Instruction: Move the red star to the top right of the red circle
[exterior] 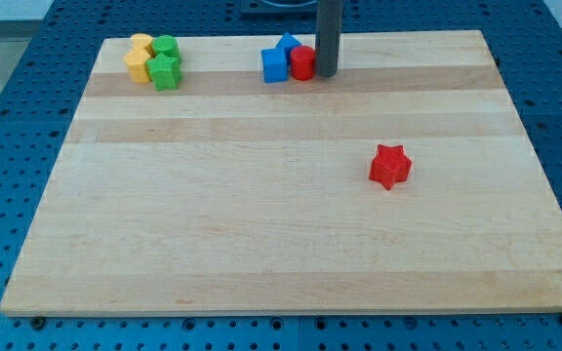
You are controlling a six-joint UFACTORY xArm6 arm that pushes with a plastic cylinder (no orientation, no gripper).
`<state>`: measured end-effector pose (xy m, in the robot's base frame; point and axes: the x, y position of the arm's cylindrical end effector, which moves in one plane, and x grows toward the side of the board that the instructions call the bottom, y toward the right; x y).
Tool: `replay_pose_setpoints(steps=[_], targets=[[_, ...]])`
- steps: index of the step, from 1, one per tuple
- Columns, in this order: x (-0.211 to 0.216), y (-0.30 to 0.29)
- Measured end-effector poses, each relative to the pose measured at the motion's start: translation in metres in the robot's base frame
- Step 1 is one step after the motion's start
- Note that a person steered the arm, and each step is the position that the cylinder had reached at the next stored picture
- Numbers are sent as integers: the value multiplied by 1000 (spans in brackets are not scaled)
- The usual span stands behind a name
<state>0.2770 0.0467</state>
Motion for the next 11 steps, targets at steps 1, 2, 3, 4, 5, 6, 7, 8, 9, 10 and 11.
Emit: replay_pose_setpoints(steps=[1,2,3,4,5,6,7,8,9,10,11], targets=[[30,0],[69,-18],[106,-45],[160,-51],[209,-39],[243,-10],[249,20],[246,43],[233,56],[215,63],[198,63]])
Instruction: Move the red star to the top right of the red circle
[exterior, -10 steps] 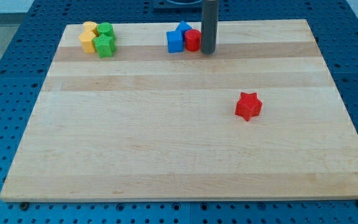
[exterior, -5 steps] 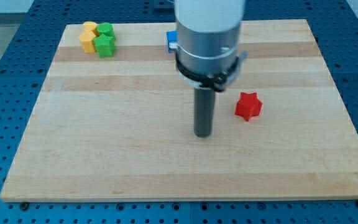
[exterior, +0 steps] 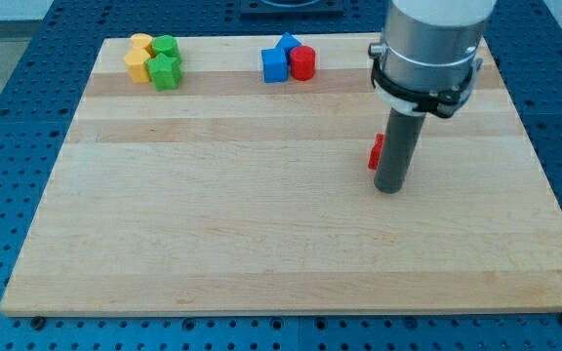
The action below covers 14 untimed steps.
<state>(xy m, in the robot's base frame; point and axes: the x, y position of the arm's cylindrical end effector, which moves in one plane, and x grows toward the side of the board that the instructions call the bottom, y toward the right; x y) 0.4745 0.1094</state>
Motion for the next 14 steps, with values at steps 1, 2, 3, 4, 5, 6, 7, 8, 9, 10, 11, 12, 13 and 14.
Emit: replay_pose_setpoints(steps=[1,2,3,4,5,6,7,8,9,10,11,12,13,14], targets=[[-21,0],[-44,1],[-70,1],[-90,13],[-105,28],[-125,32],[-145,31],[-153,22],[-163,20],[-176,20],[-188,20],[-199,18],[-211,15],[-221,9]])
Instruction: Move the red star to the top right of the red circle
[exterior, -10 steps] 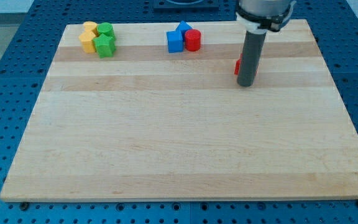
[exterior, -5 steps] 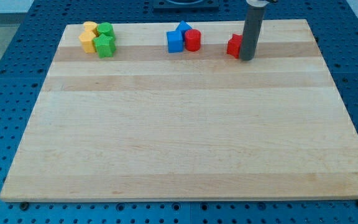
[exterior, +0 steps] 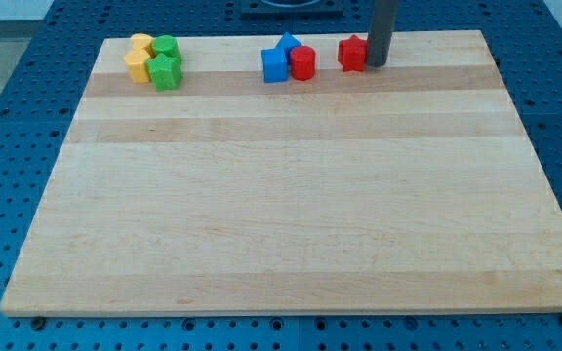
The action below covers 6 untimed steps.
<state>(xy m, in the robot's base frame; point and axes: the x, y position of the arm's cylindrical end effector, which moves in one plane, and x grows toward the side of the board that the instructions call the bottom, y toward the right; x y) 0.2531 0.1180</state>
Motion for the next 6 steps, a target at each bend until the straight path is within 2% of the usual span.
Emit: replay_pose_setpoints(steps=[2,6], targets=[[-20,-16],[-20,-44]])
